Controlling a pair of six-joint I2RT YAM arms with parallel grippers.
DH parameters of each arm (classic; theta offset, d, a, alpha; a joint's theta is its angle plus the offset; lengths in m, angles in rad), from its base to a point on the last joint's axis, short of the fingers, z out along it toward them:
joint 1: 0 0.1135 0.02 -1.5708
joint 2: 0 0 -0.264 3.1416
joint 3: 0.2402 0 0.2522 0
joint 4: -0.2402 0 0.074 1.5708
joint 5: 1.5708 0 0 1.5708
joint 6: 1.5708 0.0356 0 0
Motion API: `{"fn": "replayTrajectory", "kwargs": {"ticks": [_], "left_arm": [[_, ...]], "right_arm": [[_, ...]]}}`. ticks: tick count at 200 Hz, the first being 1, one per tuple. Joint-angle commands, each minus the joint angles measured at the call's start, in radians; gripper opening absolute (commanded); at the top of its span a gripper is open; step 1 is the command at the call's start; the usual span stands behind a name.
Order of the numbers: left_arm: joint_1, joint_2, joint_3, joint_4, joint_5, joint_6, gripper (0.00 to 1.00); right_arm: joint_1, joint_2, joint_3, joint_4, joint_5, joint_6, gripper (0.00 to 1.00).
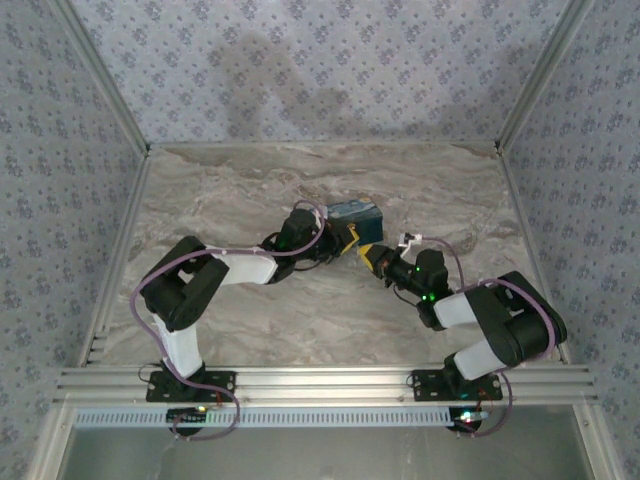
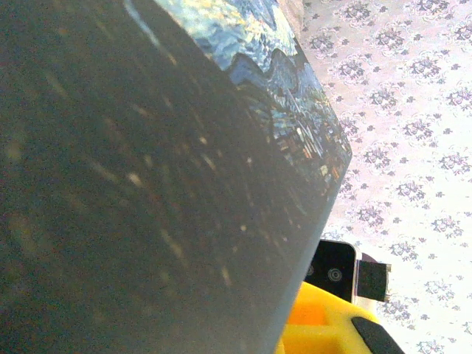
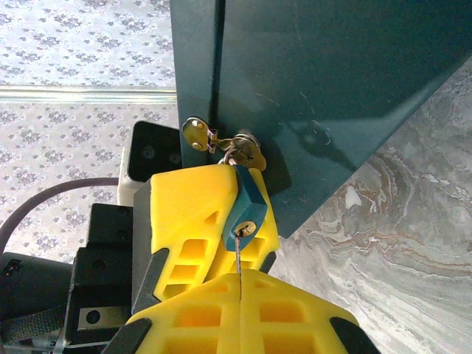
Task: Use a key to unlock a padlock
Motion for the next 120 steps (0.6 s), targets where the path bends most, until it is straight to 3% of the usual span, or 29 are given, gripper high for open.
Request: {"fn": "replayTrajectory", "kwargs": {"ticks": [1,120], "left_arm": [[0.001,0.004,-0.009,0.055,0.015,-0.005,0.01],[-0.005,0.010,-0.011,0.085,0.021,-0.014,0.01]], "right_arm": [[-0.001,-0.013,0.010,-0.008,0.000,-0.005,0.00],[-0.027,0.016,0.058,-0.001,-0.007,0.012,0.00]]}}
